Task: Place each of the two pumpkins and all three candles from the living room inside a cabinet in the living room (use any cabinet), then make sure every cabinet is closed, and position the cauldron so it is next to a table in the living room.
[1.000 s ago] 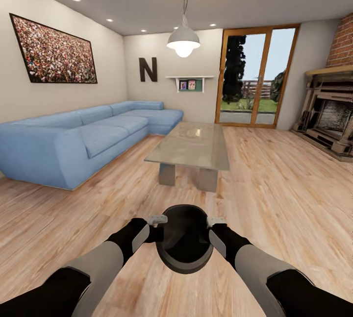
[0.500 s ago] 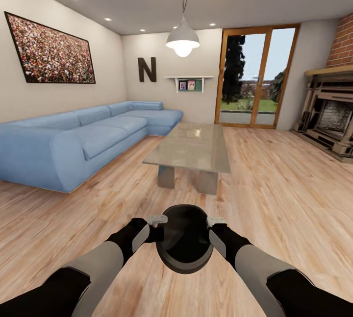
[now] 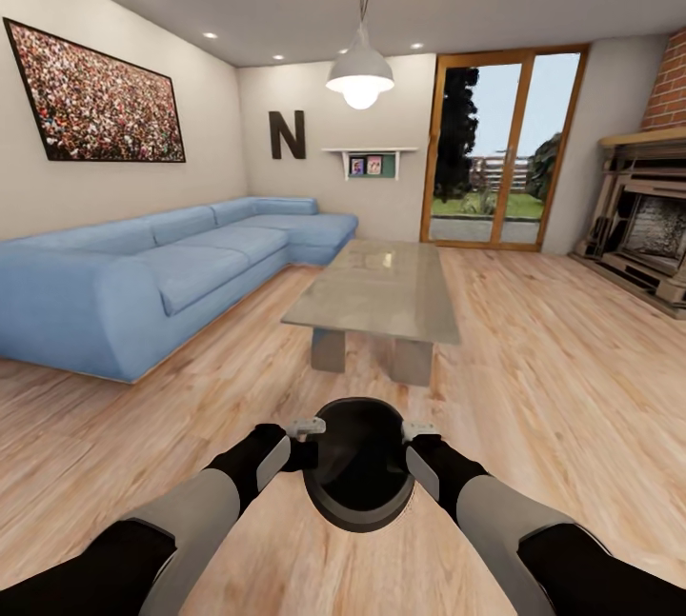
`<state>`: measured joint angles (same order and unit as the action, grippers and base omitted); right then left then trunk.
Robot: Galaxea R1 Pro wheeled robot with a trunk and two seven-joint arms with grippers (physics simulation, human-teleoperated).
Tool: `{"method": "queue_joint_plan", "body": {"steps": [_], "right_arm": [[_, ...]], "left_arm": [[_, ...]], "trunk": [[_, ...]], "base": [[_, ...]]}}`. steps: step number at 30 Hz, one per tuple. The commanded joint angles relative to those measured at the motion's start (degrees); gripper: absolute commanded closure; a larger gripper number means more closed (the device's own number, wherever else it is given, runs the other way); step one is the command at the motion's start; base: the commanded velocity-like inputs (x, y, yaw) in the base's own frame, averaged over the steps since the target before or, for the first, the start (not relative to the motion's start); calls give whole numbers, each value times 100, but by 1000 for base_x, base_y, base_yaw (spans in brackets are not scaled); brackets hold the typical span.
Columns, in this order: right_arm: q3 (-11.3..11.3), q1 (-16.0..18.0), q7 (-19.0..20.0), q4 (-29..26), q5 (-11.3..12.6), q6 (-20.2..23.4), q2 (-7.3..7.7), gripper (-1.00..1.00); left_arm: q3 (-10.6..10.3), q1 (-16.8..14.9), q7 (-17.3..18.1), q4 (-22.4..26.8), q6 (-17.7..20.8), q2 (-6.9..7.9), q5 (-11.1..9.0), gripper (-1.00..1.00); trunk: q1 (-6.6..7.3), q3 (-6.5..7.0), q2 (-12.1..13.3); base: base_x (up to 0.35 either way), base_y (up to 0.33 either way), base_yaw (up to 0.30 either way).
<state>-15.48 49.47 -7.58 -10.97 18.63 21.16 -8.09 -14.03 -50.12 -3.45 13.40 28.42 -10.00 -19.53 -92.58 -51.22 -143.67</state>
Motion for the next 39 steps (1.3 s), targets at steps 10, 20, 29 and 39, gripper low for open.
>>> {"method": "queue_joint_plan", "body": {"steps": [10, 20, 29, 39], "right_arm": [[-281, 1, 49, -2, 264, 11, 1, 100], [-281, 1, 52, -2, 264, 11, 1, 100], [-281, 1, 48, 3, 264, 11, 1, 100], [-281, 1, 51, 3, 263, 11, 1, 100]], "left_arm": [[-74, -7, -42, 34, 23, 0, -94, 100], [-74, -7, -42, 31, 23, 0, -93, 100], [-74, -7, -42, 31, 23, 0, -94, 100], [-74, -7, -42, 31, 23, 0, -94, 100]], "trunk": [[0, -6, -4], [0, 6, -4], [0, 30, -4], [0, 47, -4]], "base": [[200, 250, -10], [209, 252, -198], [233, 230, -246], [235, 114, -133]]}}
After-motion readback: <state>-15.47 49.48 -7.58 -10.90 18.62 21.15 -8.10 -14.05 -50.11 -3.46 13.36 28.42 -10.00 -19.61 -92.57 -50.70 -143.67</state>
